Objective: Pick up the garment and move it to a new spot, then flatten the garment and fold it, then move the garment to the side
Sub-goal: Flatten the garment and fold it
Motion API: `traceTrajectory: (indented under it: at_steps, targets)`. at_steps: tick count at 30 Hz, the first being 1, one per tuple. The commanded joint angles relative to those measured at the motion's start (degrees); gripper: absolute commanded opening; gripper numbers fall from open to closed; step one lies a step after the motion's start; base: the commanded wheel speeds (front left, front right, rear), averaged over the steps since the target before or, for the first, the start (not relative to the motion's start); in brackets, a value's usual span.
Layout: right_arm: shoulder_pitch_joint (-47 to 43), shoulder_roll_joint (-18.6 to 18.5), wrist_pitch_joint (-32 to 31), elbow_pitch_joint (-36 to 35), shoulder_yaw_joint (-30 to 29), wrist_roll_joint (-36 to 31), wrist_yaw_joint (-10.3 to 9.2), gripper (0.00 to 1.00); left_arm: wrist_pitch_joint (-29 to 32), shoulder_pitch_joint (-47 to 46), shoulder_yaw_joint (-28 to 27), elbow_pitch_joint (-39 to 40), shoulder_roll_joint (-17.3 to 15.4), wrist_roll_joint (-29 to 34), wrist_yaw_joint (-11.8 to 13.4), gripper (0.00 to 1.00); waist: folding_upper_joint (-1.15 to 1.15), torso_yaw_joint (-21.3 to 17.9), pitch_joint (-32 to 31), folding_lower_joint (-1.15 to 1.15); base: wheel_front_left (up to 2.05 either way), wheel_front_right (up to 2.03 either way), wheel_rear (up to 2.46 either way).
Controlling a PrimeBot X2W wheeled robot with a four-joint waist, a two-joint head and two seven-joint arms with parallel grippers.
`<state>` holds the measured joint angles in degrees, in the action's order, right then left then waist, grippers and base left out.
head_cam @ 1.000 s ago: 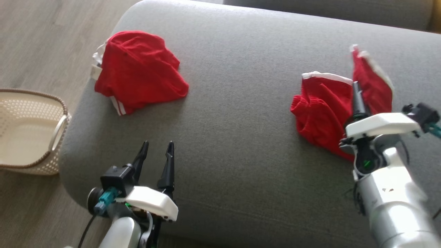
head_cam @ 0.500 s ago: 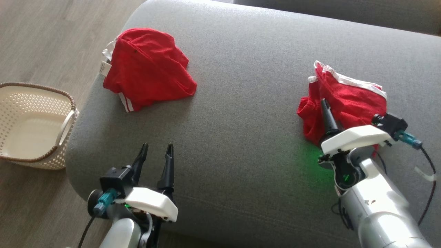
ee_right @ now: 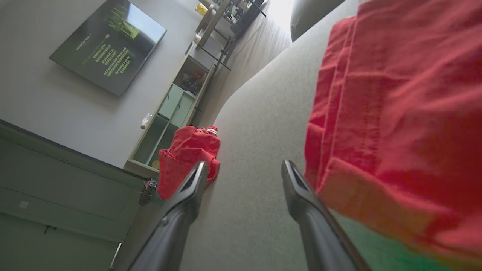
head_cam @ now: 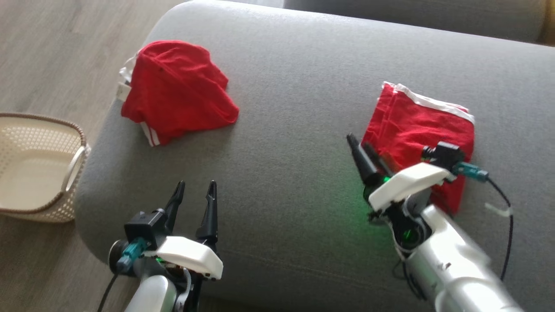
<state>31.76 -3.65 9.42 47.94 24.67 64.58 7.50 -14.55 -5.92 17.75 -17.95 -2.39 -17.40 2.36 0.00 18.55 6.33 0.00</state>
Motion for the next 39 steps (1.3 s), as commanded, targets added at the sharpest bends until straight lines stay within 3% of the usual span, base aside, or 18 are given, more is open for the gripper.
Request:
traceTrajectory:
  at_steps: [1,6,14,18,24,28,34,39]
  targets:
    - [-0.3,0.8,-0.1,-1.7,1.4,0.3,-0.01,1.00,-0.4,-0.7,-2.2,1.7,-0.5,-0.4,0.2,1.00,0.00,-1.1,-0.3,0.00,0.00,0.00,0.00]
    - [0.6,0.4,0.9,-2.0,1.7,-1.1,-0.01,1.00,-0.4,-0.8,-2.9,2.1,-0.5,-0.5,0.1,1.00,0.00,-3.5,-0.7,0.00,0.00,0.00,0.00]
    - [1.1,-5.4,3.2,-7.3,0.0,-8.0,-0.01,1.00,-0.4,-1.0,-6.4,4.3,-0.5,0.1,-0.2,1.00,0.00,-9.6,-2.0,0.00,0.00,0.00,0.00]
    - [0.2,-9.5,4.5,-10.3,-2.5,-16.1,-0.01,1.00,-0.4,-0.8,-8.6,5.9,-0.5,0.6,-0.3,1.00,0.00,-12.6,-2.5,0.00,0.00,0.00,0.00]
    - [-3.3,-12.1,5.2,-14.8,-9.5,-30.0,-0.01,1.00,-0.4,-0.7,-11.3,7.1,-0.5,1.4,-0.7,1.00,0.00,-15.6,-2.6,0.00,0.00,0.00,0.00]
    - [-7.7,-11.5,5.4,-18.6,-15.3,-40.2,-0.01,1.00,-0.4,-0.5,-11.7,7.3,-0.5,1.9,-1.1,1.00,0.00,-16.5,-2.5,0.00,0.00,0.00,0.00]
    - [-14.7,-7.0,5.5,-24.3,-24.5,-50.5,-0.01,1.00,-0.4,0.7,-10.4,5.9,-0.5,4.6,-1.5,1.00,0.00,-16.9,-2.3,0.00,0.00,0.00,0.00]
    - [-17.7,-4.1,5.6,-28.1,-27.6,-57.3,-0.01,1.00,-0.4,1.7,-10.0,5.4,-0.5,4.2,-1.3,1.00,0.00,-17.0,-1.9,0.00,0.00,0.00,0.00]
